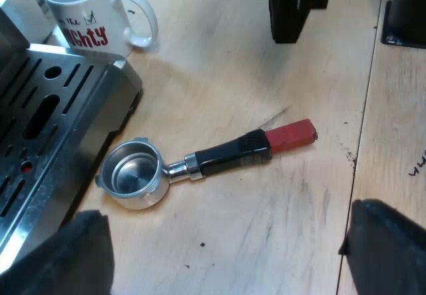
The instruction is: Put the handle in the coffee machine
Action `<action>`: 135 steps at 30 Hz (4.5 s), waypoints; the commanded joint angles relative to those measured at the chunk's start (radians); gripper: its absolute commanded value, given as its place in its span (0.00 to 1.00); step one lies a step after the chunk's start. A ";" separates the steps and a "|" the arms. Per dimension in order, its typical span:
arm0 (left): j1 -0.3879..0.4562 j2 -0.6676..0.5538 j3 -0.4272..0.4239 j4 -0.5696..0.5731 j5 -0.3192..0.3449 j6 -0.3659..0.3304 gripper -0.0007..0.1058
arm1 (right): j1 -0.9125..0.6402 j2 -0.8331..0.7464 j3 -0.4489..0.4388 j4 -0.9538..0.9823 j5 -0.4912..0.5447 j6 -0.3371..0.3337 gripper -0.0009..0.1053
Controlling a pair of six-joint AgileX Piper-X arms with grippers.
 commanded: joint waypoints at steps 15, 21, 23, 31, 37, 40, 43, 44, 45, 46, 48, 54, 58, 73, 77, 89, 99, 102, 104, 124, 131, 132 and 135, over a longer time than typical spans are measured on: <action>-0.005 0.002 0.104 -0.040 0.116 -0.003 0.69 | 0.003 0.029 0.054 -0.057 -0.076 0.068 0.01; -0.005 0.002 0.104 -0.039 0.143 -0.003 0.69 | 0.003 0.106 0.054 -0.061 -0.078 0.081 0.01; -0.005 0.002 0.104 -0.039 0.145 -0.003 0.69 | 0.003 0.120 0.054 -0.072 -0.078 0.072 0.01; -0.005 0.002 0.104 -0.039 0.145 -0.003 0.69 | 0.020 0.145 0.054 -0.125 -0.029 0.012 0.01; -0.005 0.002 0.104 -0.039 0.145 -0.003 0.69 | 0.099 0.172 0.054 -0.147 0.009 -0.008 0.01; -0.005 0.002 0.104 -0.039 0.145 -0.003 0.69 | 0.121 0.213 0.054 -0.170 0.028 0.032 0.01; -0.005 0.002 0.104 -0.039 0.145 -0.003 0.69 | 0.121 0.238 0.054 -0.178 0.028 0.046 0.01; -0.005 0.002 0.104 -0.039 0.145 -0.003 0.69 | 0.121 0.244 0.054 -0.180 0.028 0.046 0.01; -0.005 0.002 0.104 -0.039 0.145 -0.003 0.69 | 0.121 0.253 0.054 -0.180 0.023 0.046 0.01; -0.005 0.002 0.104 -0.039 0.145 -0.003 0.69 | 0.121 0.271 0.054 -0.181 0.008 0.064 0.01; -0.005 0.002 0.104 -0.039 0.145 -0.003 0.69 | 0.125 0.280 0.054 -0.185 0.008 0.070 0.01; -0.005 0.002 0.104 -0.039 0.145 -0.003 0.69 | 0.163 0.282 0.054 -0.268 0.003 0.113 0.01; -0.005 0.002 0.104 -0.039 0.145 -0.003 0.69 | 0.189 0.282 0.054 -0.288 0.003 0.125 0.01; -0.005 0.002 0.104 -0.037 0.084 -0.003 0.69 | 0.286 0.282 0.054 -0.366 -0.031 0.234 0.01; -0.005 0.002 0.104 -0.025 -0.009 -0.003 0.69 | 0.292 0.282 0.054 -0.393 -0.038 0.286 0.01; -0.005 0.002 0.104 0.090 -0.109 0.015 0.69 | 0.293 0.282 0.054 -0.425 -0.080 0.362 0.01; -0.005 0.002 0.104 0.089 -0.087 0.030 0.69 | 0.366 0.286 0.054 -0.462 -0.078 0.424 0.01; -0.005 0.002 0.104 0.089 -0.087 0.030 0.69 | 0.386 0.309 0.054 -0.504 -0.076 0.455 0.01; -0.005 0.002 0.104 0.089 -0.087 0.030 0.69 | 0.398 0.333 0.054 -0.529 -0.080 0.479 0.01; -0.005 0.002 0.095 0.092 -0.089 0.034 0.69 | 0.479 0.520 -0.012 -0.919 -0.110 0.701 0.01; -0.005 0.002 0.034 0.101 -0.094 0.034 0.69 | 0.479 0.566 -0.012 -1.094 -0.113 0.744 0.01; -0.005 0.002 0.029 0.103 -0.097 0.034 0.69 | 0.479 0.568 -0.012 -1.109 -0.108 0.749 0.01; -0.005 0.002 0.011 0.114 -0.097 0.034 0.69 | 0.479 0.576 -0.012 -1.174 -0.092 0.765 0.01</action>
